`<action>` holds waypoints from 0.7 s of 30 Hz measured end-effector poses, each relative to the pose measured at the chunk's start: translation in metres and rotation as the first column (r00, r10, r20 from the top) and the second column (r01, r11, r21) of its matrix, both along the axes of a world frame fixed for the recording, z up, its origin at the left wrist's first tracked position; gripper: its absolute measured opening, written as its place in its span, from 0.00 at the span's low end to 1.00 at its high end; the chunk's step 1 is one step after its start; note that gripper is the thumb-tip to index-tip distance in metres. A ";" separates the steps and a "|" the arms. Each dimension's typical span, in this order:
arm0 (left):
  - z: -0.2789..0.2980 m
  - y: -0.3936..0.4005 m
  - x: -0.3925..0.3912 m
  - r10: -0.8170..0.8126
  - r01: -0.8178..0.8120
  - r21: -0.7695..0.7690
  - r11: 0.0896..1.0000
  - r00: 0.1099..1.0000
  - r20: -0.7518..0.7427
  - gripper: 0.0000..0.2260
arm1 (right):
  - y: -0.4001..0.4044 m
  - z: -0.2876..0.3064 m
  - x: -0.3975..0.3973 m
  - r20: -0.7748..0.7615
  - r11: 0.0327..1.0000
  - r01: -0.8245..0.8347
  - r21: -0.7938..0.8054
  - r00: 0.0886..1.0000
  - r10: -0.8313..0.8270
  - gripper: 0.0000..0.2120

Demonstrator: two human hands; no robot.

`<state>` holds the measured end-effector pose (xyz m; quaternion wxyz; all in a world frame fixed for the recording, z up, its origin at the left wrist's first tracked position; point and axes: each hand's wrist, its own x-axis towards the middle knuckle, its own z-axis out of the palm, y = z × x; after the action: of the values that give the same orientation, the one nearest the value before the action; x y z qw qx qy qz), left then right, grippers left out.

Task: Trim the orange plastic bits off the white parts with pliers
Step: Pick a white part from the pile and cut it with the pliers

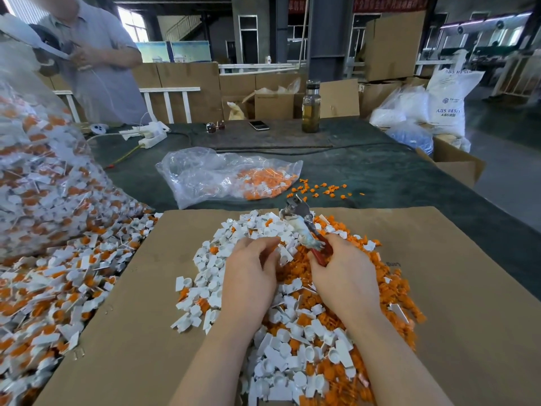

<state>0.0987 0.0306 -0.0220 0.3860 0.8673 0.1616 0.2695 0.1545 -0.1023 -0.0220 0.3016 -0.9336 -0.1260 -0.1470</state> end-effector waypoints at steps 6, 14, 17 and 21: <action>0.002 0.000 -0.001 -0.021 0.035 -0.167 0.985 0.996 0.083 0.08 | 0.000 0.001 0.000 0.002 0.984 -0.058 0.167 0.998 0.059 0.11; 0.000 -0.003 0.000 -0.131 0.141 -0.148 0.979 0.989 0.075 0.10 | 0.001 0.006 -0.002 -0.085 0.930 -0.115 0.350 0.984 0.154 0.12; 0.001 -0.004 -0.001 -0.123 0.137 -0.185 0.973 0.989 0.088 0.10 | 0.000 0.005 0.000 -0.116 0.886 -0.121 0.447 0.975 0.192 0.08; 0.006 -0.004 -0.003 -0.138 0.178 -0.299 0.937 0.979 0.151 0.11 | 0.000 0.004 0.001 -0.124 0.848 -0.116 0.517 0.970 0.208 0.11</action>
<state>0.0954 0.0265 -0.0163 0.5478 0.7867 0.1065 0.2638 0.1559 -0.1028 -0.0176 0.5571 -0.8168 -0.1344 -0.0662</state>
